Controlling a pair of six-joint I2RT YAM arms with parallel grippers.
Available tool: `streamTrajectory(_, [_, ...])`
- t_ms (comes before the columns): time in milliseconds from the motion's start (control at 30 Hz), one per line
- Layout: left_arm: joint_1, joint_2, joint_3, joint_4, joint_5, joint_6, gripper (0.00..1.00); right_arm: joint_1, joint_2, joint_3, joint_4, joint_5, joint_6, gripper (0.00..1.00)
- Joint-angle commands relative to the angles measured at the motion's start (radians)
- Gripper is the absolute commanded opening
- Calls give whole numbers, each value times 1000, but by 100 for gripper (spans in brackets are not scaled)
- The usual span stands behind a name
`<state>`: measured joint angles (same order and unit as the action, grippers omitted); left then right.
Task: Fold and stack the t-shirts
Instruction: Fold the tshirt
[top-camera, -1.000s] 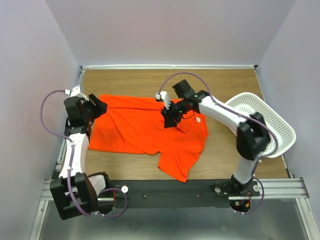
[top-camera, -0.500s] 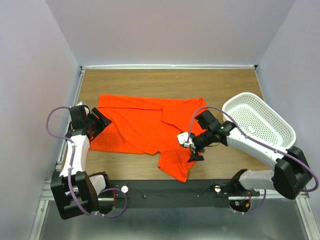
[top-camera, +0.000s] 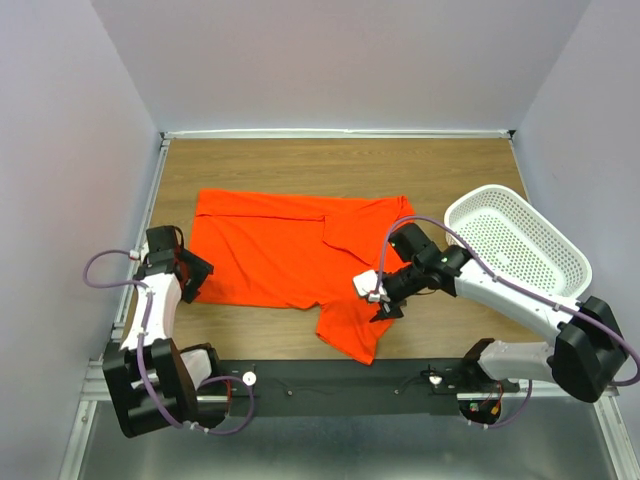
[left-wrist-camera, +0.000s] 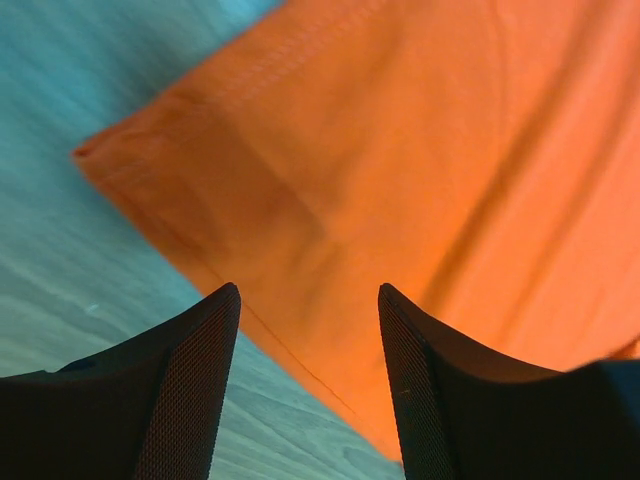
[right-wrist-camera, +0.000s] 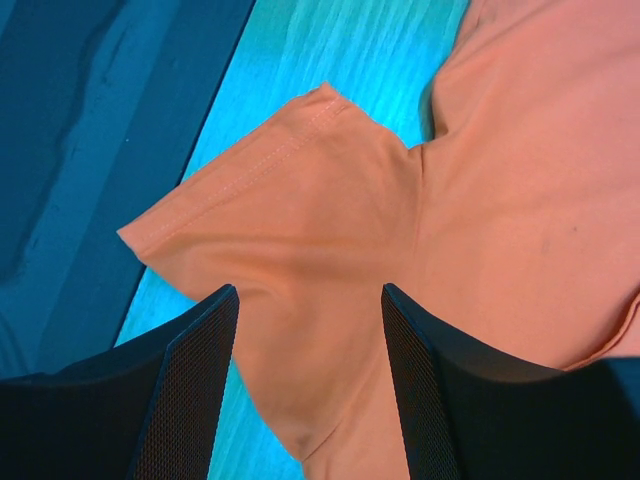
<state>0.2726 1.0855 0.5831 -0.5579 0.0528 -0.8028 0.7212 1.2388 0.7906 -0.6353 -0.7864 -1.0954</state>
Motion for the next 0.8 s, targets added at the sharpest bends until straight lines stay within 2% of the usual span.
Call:
streamTrajectory(0, [23, 2, 66, -77, -204, -67, 65, 12, -12, 12, 28, 22, 31, 66])
streamTrajectory(100, [59, 48, 95, -95, -238, -42, 60, 12, -24, 10, 36, 32, 40, 67])
streamTrajectory(333, [66, 128, 126, -129, -289, -44, 59, 12, -35, 32, 46, 68, 72, 67])
streamTrajectory(533, [66, 244, 135, -85, -294, -42, 55, 12, -55, 35, 51, 84, 95, 66])
streamTrajectory(633, [68, 278, 130, -65, -301, -45, 49, 12, -59, 35, 52, 81, 95, 67])
streamTrajectory(767, [66, 293, 121, -40, -306, -47, 47, 12, -58, 41, 52, 84, 104, 67])
